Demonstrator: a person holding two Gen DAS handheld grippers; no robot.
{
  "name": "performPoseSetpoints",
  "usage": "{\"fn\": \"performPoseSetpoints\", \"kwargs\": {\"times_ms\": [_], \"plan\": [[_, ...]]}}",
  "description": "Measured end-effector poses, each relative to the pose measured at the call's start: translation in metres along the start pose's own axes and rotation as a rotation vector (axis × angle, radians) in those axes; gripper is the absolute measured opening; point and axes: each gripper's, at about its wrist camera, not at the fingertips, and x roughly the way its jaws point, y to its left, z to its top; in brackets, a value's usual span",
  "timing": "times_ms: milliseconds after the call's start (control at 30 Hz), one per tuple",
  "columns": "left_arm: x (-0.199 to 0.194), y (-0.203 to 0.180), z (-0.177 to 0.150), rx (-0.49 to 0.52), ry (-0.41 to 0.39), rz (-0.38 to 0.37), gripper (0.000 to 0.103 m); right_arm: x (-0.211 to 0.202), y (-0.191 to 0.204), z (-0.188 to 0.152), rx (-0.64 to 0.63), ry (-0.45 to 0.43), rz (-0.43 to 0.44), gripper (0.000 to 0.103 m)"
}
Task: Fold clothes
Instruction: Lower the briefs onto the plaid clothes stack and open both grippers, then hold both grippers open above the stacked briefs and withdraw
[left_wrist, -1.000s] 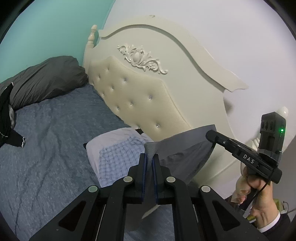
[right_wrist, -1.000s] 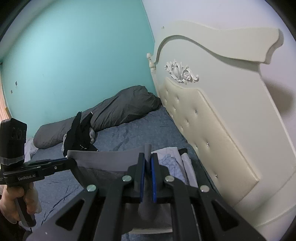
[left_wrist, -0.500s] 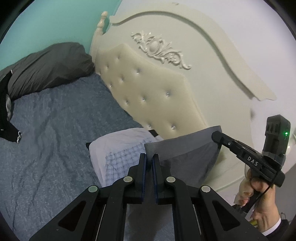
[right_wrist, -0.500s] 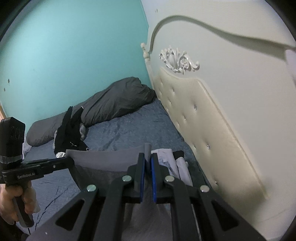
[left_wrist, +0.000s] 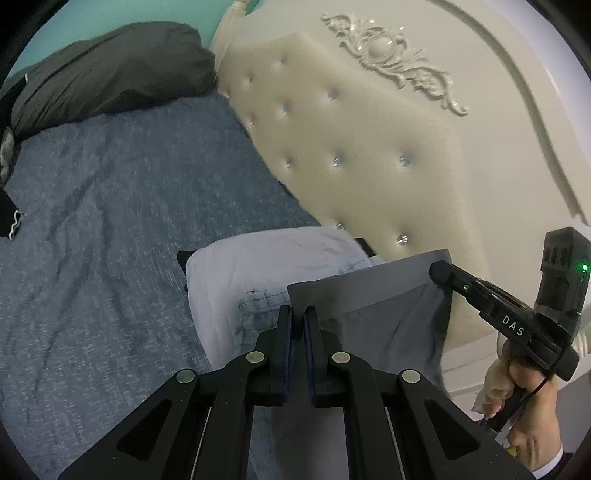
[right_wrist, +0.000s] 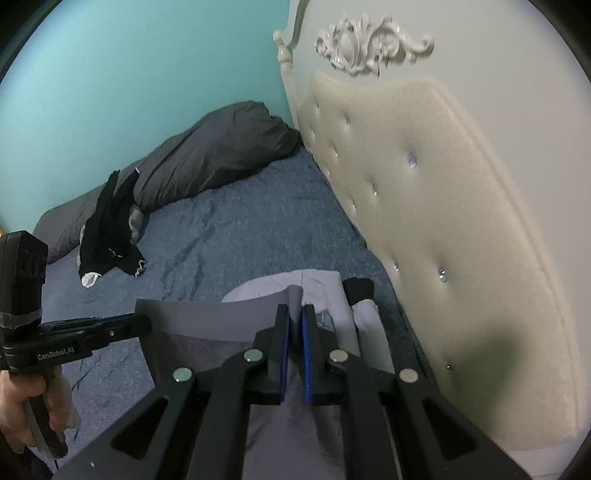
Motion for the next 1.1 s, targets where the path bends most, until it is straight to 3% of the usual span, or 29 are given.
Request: {"fn": "performPoseSetpoints", "kwargs": {"times_ms": [667, 800, 867, 967, 1100], "plan": [[0.069, 0.038, -0.007, -0.074, 0.084, -0.001, 0.007, 0.068, -0.017, -0.007, 0.014, 0.126, -0.081, 0.006], [0.070, 0.040, -0.007, -0.073, 0.088, -0.006, 0.019, 0.073, -0.026, -0.007, 0.073, 0.159, -0.095, 0.014], [0.063, 0.043, -0.006, -0.077, 0.077, -0.008, 0.026, 0.070, -0.032, -0.007, 0.104, 0.156, -0.106, 0.022], [0.051, 0.049, -0.003, -0.090, 0.041, -0.001, 0.038, 0.055, -0.041, -0.004, 0.139, 0.098, -0.110, 0.024], [0.034, 0.047, -0.002, -0.045, -0.009, 0.031, 0.038, 0.032, -0.046, -0.002, 0.172, -0.003, -0.012, 0.024]]}}
